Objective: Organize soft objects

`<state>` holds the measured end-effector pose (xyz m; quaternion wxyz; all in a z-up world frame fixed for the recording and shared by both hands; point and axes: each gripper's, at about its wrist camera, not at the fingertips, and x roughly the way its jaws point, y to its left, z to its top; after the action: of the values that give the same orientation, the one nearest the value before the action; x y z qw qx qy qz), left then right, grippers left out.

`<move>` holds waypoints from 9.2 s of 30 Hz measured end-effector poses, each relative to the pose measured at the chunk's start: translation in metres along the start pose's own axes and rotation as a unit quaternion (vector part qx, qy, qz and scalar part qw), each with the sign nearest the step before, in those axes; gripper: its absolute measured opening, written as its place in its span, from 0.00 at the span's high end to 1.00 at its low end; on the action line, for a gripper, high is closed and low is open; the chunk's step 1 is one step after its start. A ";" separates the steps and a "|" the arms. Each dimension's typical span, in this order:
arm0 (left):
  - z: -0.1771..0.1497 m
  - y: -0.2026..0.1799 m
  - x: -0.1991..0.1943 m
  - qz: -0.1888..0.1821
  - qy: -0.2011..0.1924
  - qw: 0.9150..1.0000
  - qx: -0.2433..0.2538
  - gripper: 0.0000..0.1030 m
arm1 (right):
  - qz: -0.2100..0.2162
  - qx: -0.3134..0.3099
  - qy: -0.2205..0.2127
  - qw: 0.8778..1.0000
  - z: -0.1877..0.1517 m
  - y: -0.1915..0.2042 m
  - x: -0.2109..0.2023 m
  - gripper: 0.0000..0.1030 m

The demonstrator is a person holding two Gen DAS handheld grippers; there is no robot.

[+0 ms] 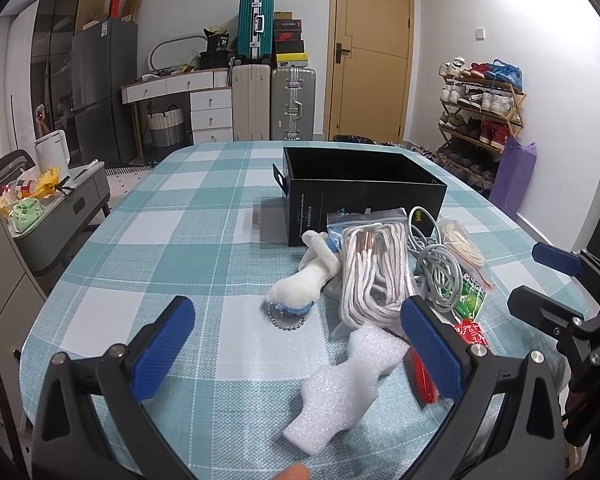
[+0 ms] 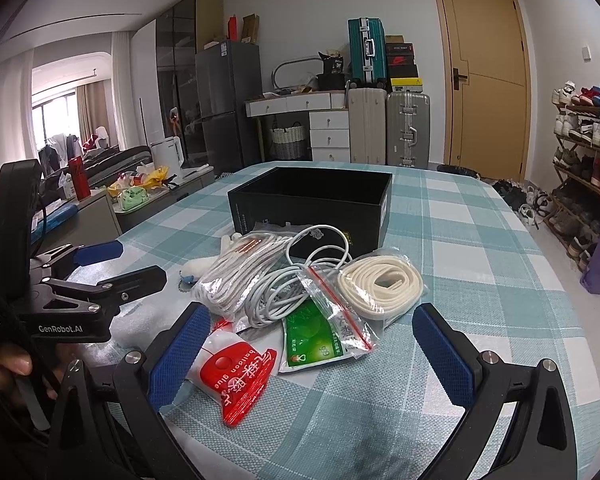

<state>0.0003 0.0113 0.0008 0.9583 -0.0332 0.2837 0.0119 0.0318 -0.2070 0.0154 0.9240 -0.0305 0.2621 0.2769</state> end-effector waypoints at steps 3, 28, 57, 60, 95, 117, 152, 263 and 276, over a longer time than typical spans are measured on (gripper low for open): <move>0.001 0.000 -0.002 0.001 -0.002 1.000 0.001 0.00 | 0.000 -0.001 -0.001 1.000 0.001 0.000 -0.001 0.00; 0.003 0.002 -0.008 0.005 -0.005 1.000 0.001 0.00 | 0.002 -0.006 0.000 1.000 0.004 0.005 -0.005 0.00; -0.010 0.010 -0.001 -0.012 0.017 1.000 0.011 0.00 | 0.022 -0.001 0.063 0.998 -0.008 0.025 0.018 0.00; -0.014 0.008 0.001 -0.015 0.025 0.999 0.017 0.00 | 0.030 0.005 0.077 0.997 -0.011 0.025 0.024 0.00; -0.031 0.005 0.020 -0.063 0.084 0.994 0.035 0.21 | 0.080 -0.070 0.111 0.988 -0.026 0.057 0.048 0.26; -0.031 -0.007 0.010 -0.112 0.085 0.989 0.051 0.62 | 0.107 -0.055 0.117 0.986 -0.027 0.047 0.041 0.47; 0.013 0.005 -0.010 -0.131 0.025 0.991 0.017 0.62 | 0.098 -0.040 0.016 0.994 0.007 0.027 -0.020 0.52; 0.133 -0.022 0.158 -0.090 0.055 0.993 0.048 0.19 | 0.012 -0.046 0.057 0.997 0.125 -0.051 0.143 0.32; 0.123 -0.010 0.122 -0.072 0.048 0.996 0.020 0.00 | -0.008 -0.005 0.047 0.999 0.111 -0.069 0.094 0.01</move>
<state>0.1701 0.0105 0.0382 0.9424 -0.0350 0.3262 -0.0647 0.1870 -0.1966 0.0582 0.9126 -0.0497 0.3037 0.2693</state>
